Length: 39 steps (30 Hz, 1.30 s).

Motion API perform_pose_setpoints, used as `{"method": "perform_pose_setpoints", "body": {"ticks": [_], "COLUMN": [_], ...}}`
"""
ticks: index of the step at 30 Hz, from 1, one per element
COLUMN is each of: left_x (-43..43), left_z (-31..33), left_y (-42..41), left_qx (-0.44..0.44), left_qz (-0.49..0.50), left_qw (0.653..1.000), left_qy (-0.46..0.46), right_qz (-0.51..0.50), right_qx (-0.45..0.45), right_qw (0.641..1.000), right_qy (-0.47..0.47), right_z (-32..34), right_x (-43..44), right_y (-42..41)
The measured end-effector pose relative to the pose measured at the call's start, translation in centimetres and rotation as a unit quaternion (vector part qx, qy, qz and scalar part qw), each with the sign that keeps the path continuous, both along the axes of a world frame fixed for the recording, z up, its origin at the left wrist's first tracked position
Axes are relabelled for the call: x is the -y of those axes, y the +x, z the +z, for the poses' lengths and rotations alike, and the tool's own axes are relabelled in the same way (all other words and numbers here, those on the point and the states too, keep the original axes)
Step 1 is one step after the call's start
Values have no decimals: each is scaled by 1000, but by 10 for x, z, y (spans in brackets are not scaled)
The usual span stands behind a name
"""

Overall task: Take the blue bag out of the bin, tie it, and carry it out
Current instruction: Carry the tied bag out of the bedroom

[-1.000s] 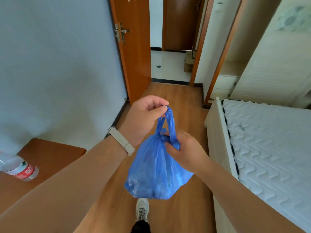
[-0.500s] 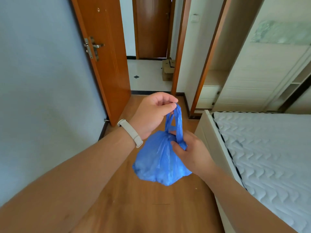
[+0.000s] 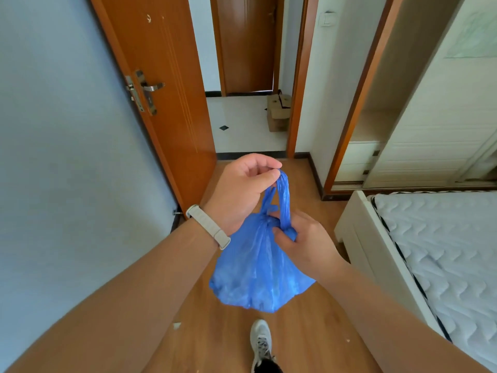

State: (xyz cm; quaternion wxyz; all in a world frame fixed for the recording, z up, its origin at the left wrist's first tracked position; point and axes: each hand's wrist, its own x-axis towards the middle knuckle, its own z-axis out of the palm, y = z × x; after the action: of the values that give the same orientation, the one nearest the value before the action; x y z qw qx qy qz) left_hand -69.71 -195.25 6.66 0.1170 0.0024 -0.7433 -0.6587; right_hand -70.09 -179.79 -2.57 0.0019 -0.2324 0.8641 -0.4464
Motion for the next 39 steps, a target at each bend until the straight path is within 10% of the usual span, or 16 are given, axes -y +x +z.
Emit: {"method": "perform_pose_setpoints", "body": {"ticks": [21, 39], "left_x": [152, 285], "left_z": [3, -12], "left_y": [-295, -569], "left_qx": [17, 17], "left_qz": [42, -143], "left_qw": [999, 990], "left_qy": [-11, -4], "right_qz": [35, -147], "right_qx": [12, 21], "right_qw": [999, 986], "right_qy": [23, 72], "right_z": [6, -8], "right_x": [150, 277], "right_y": [-317, -532]}}
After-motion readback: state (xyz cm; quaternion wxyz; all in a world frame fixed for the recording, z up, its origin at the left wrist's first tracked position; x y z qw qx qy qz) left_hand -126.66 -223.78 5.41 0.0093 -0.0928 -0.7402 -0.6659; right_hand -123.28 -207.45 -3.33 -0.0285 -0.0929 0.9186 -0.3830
